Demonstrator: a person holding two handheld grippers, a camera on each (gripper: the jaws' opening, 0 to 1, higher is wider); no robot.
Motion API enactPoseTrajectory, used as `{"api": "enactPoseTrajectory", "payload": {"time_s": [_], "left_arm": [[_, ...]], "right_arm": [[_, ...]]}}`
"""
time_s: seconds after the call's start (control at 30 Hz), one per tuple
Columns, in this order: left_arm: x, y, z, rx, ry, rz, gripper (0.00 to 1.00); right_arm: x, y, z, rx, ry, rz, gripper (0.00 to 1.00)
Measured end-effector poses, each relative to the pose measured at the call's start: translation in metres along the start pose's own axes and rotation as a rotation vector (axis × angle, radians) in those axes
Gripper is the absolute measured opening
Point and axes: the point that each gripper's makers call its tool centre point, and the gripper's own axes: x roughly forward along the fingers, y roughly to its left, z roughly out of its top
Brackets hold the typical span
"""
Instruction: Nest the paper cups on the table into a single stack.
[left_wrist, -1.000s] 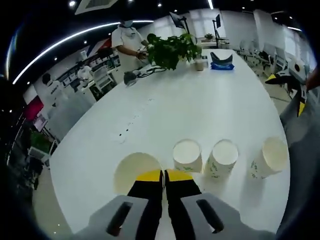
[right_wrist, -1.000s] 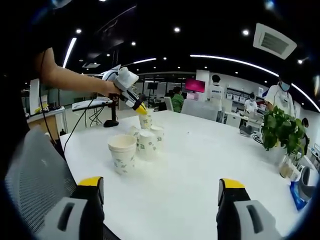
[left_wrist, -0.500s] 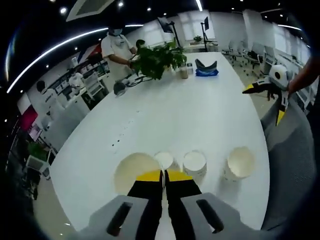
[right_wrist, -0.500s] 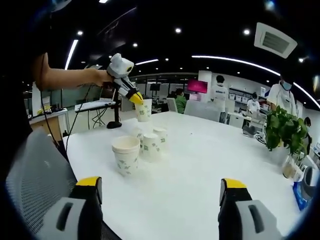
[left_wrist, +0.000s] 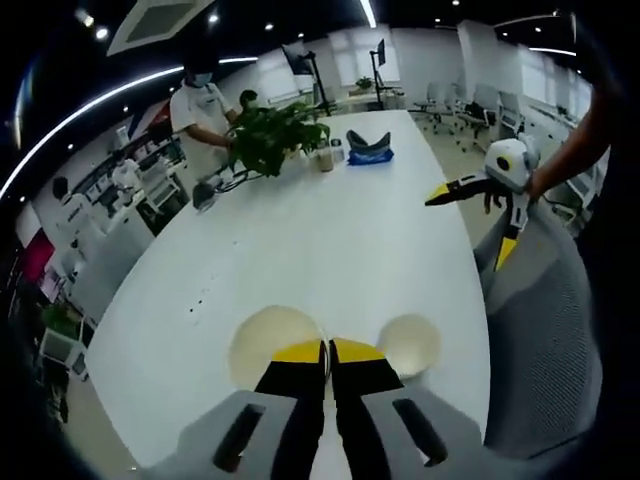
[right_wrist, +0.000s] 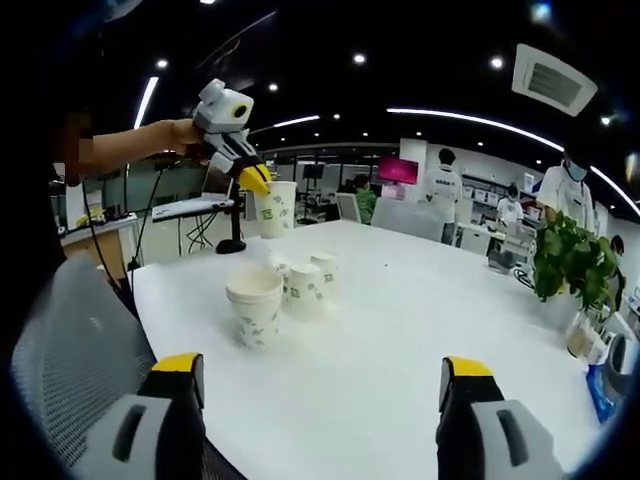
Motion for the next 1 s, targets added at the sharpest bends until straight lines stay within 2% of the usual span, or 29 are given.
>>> {"api": "enactPoseTrajectory", "payload": {"time_s": [0.53, 0.8, 0.87, 1.0], "left_arm": [[0.014, -0.069, 0.014, 0.027, -0.006, -0.104, 0.0], [0.027, -0.086, 0.01, 0.011, -0.011, -0.131, 0.0], [0.032, -0.09, 0.004, 0.017, 0.013, -0.135, 0.0], [0.043, -0.094, -0.003, 0.005, 0.023, -0.14, 0.0]], "right_arm": [[-0.001, 0.001, 0.001, -0.009, 0.002, -0.003, 0.99], [-0.001, 0.001, -0.001, -0.014, 0.007, -0.003, 0.98], [-0.001, 0.001, -0.001, -0.012, 0.005, -0.005, 0.98], [-0.001, 0.0, -0.001, -0.012, 0.005, -0.005, 0.98]]}}
